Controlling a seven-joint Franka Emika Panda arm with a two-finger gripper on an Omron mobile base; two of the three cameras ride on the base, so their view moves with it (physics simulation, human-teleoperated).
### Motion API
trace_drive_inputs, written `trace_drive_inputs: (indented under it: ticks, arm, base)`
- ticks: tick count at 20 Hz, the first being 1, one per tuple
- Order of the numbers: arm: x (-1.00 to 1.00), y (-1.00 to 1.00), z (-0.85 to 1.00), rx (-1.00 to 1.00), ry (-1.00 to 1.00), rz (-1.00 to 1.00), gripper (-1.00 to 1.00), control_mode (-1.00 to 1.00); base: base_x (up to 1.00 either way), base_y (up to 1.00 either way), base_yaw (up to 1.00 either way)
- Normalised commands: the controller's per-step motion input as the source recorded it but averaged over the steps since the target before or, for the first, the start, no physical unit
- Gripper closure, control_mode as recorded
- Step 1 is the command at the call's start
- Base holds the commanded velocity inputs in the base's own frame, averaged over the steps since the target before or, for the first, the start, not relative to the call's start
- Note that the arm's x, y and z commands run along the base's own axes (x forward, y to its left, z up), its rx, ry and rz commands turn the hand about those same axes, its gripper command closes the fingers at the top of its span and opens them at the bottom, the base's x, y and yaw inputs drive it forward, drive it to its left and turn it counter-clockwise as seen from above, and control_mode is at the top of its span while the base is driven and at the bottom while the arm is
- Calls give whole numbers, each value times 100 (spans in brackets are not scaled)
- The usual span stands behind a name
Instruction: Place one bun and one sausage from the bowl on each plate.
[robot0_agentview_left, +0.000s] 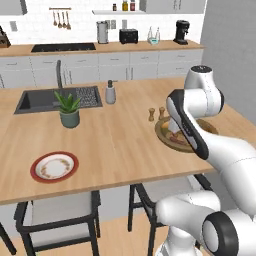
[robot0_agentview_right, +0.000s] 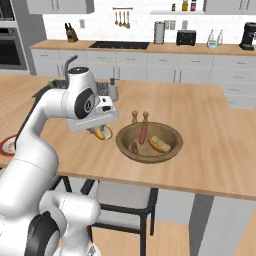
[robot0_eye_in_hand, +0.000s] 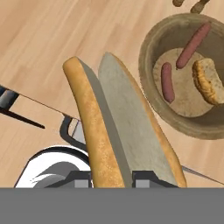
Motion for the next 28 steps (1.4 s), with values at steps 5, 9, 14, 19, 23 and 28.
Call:
trace_drive_inputs:
  ticks: [5,9,14,19,23,28]
  arm:
    - [0,0,0,0,0,0,100,100]
    - [0,0,0,0,0,0,100,100]
    - [0,0,0,0,0,0,100,100]
    - [0,0,0,0,0,0,100,100]
    - [0,0,0,0,0,0,100,100]
    - [0,0,0,0,0,0,100,100]
  base:
    - [5,80,0]
    - [-1,74,0]
    - [-5,59,5]
    - [-10,70,4]
    - [0,73,5]
    - [0,59,2]
